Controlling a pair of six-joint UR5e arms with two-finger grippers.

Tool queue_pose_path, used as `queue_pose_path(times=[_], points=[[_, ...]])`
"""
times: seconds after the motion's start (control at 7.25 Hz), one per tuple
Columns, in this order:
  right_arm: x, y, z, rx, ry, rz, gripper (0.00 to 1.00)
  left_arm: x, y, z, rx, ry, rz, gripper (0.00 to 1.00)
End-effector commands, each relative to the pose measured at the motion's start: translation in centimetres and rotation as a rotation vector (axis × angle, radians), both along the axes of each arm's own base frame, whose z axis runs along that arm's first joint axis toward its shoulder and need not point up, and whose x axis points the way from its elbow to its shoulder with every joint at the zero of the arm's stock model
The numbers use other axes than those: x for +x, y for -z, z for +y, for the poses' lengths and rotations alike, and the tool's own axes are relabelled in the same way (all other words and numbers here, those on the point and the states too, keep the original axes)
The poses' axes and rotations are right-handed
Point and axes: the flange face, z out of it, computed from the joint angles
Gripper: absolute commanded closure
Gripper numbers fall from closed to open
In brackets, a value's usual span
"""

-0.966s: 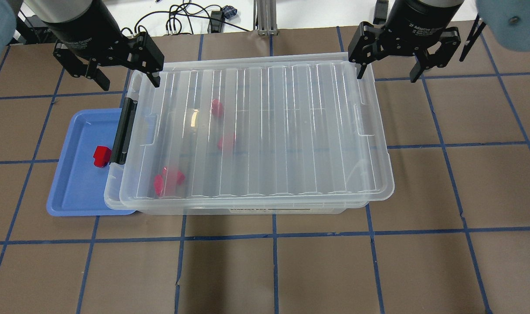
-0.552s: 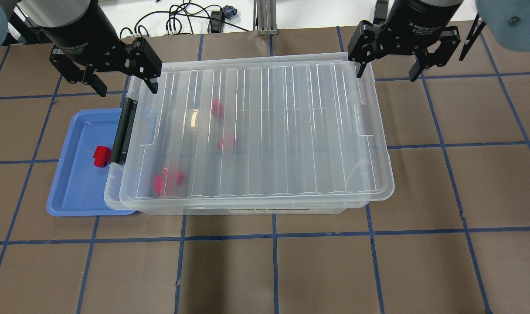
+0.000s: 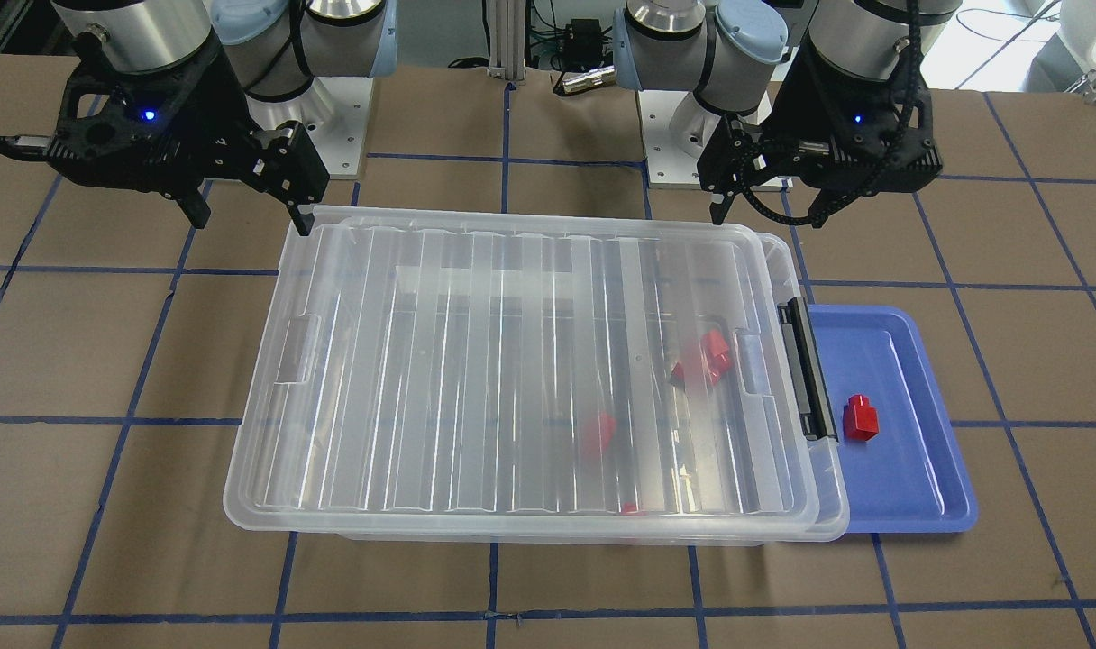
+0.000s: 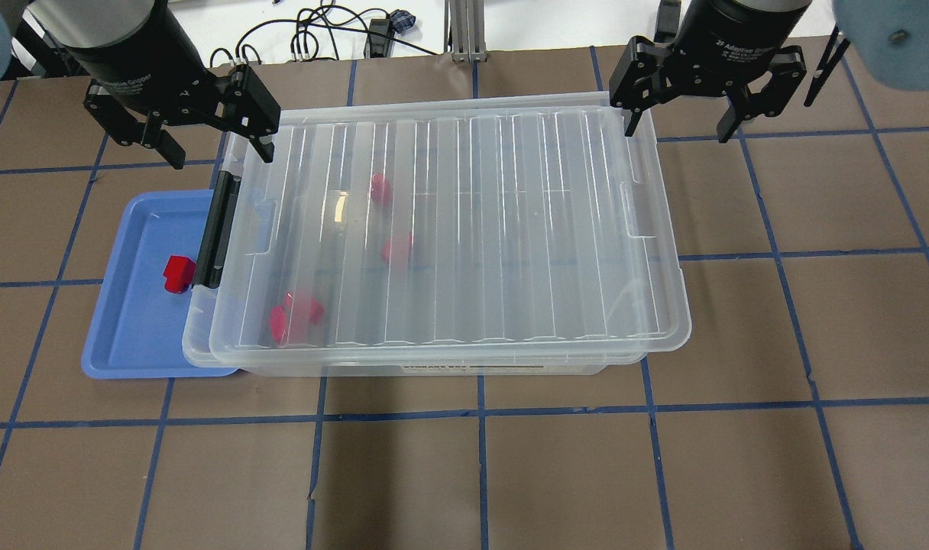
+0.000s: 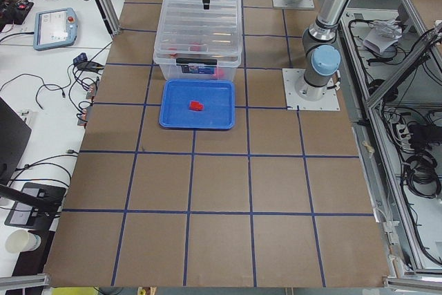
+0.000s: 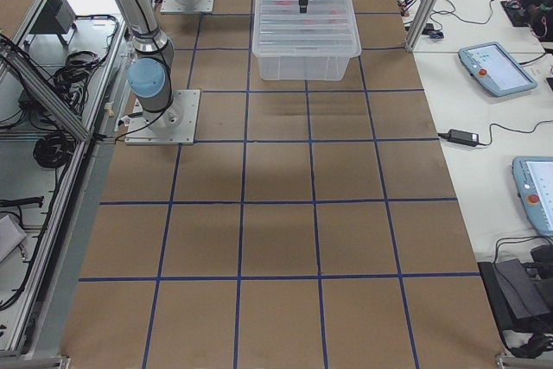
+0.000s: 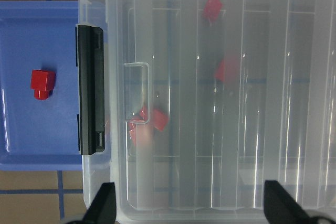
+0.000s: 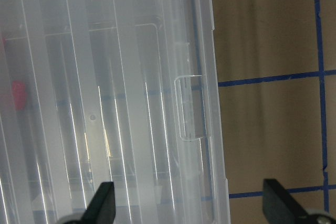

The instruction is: Place red block in blue tray from box

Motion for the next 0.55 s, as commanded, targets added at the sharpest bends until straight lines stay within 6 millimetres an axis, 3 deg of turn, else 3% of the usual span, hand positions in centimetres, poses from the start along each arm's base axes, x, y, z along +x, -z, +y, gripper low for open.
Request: queue_pose_path(times=[0.0,0.28,0.41], points=[[0.0,0.0,0.0,-0.001,0.0,0.0,0.0,-0.2,-1.0,-0.1,-0.021,-0.002,0.016,0.0],[0.0,-0.1,0.0,-0.002,-0.002,0.0,0.0,0.1,1.2,-0.5,0.023,-0.005,-0.006,0.0],[0.0,0.0,0.1,0.001,-0.002,0.0,0.0,0.2,0.4,-0.2,0.008,-0.004,0.001,0.0]])
